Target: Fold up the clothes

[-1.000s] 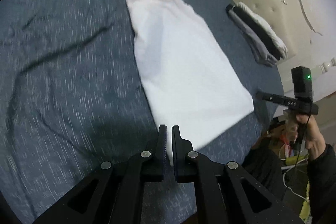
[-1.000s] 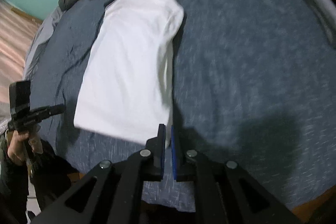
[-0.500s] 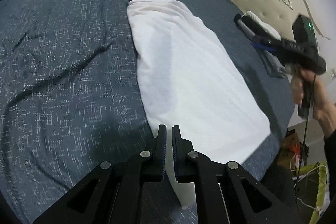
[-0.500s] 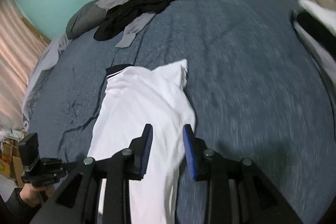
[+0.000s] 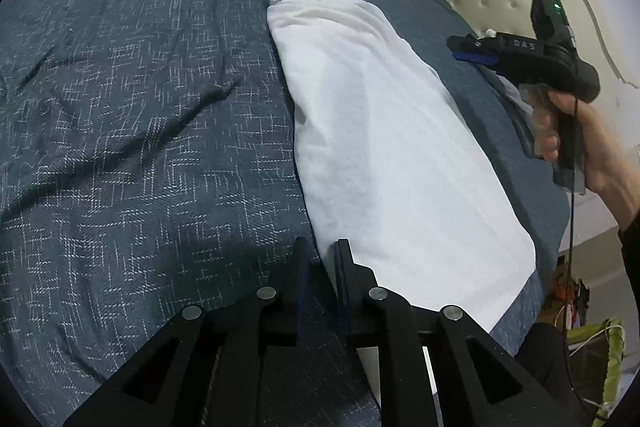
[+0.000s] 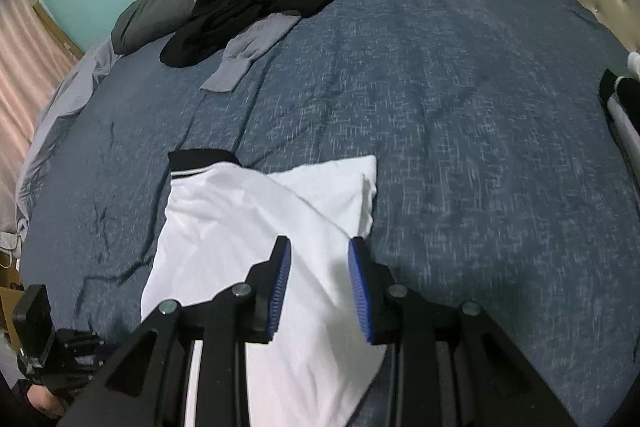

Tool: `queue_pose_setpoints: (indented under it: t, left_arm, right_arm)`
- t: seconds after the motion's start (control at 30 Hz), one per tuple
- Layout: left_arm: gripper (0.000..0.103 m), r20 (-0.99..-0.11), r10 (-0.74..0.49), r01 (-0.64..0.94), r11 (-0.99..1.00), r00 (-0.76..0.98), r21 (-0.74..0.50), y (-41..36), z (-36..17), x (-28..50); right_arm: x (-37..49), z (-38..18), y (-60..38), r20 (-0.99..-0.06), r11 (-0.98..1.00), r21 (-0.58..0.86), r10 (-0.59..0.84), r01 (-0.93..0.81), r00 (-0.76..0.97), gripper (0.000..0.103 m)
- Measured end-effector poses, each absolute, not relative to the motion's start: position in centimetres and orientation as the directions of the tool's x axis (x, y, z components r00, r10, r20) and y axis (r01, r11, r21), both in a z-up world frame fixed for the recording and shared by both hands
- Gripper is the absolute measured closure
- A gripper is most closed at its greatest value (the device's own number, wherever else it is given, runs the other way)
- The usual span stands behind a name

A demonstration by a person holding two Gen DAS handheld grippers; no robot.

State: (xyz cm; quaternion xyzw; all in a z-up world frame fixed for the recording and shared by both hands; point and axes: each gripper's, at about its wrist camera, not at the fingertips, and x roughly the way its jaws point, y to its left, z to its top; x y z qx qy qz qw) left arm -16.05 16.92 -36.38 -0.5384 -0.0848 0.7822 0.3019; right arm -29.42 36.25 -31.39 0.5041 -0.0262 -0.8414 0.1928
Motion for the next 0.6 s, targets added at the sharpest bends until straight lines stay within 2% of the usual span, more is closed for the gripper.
queue_pose_setpoints:
  t: [0.6]
  left_arm:
    - [0.089, -0.781, 0.584, -0.405, -0.784, -0.22, -0.471, 17.2, -37.1, -16.3]
  right_arm:
    - [-32.9, -34.0, 32.9, -0.874, -0.903, 0.178, -0.327, 0.39, -0.359, 0.074]
